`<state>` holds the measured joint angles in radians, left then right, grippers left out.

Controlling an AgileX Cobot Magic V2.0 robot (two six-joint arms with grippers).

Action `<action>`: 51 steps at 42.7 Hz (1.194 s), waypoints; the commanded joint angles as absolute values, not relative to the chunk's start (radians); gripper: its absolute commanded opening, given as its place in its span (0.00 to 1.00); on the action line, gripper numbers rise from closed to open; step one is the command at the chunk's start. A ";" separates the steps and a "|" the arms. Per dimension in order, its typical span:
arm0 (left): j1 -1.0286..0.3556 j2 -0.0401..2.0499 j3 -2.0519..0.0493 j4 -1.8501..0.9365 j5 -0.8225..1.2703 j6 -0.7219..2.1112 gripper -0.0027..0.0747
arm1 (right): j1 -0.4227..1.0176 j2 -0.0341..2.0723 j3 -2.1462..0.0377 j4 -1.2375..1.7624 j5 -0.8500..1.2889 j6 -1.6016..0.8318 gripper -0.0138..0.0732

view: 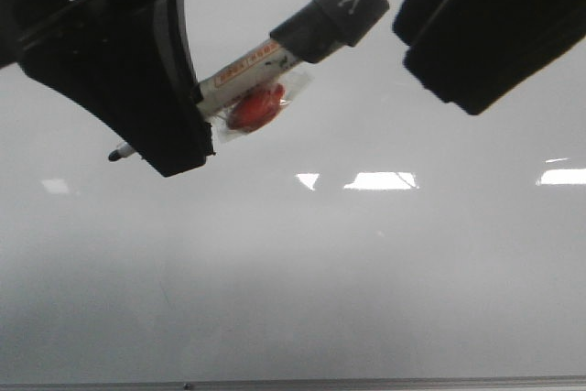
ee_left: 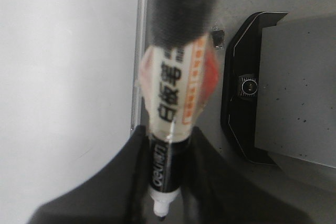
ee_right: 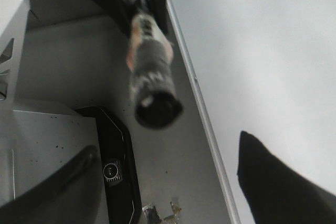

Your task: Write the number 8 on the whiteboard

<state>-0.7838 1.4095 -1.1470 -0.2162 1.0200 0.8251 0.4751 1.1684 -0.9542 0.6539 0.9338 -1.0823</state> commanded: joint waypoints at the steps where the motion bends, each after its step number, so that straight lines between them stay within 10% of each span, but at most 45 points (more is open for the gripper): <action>1: -0.798 1.383 -1.181 -0.243 0.981 0.828 0.01 | 0.531 1.160 -0.994 0.718 0.865 -1.126 0.78; 25: -0.798 1.383 -1.181 -0.243 0.971 0.828 0.01 | 0.599 1.215 -0.994 0.784 0.743 -1.126 0.53; 39: -0.798 1.383 -1.181 -0.243 0.971 0.828 0.02 | 0.599 1.215 -0.994 0.787 0.757 -1.126 0.21; 51: -0.794 1.365 -1.190 -0.233 0.974 0.814 0.58 | 0.599 1.212 -0.994 0.775 0.758 -1.124 0.08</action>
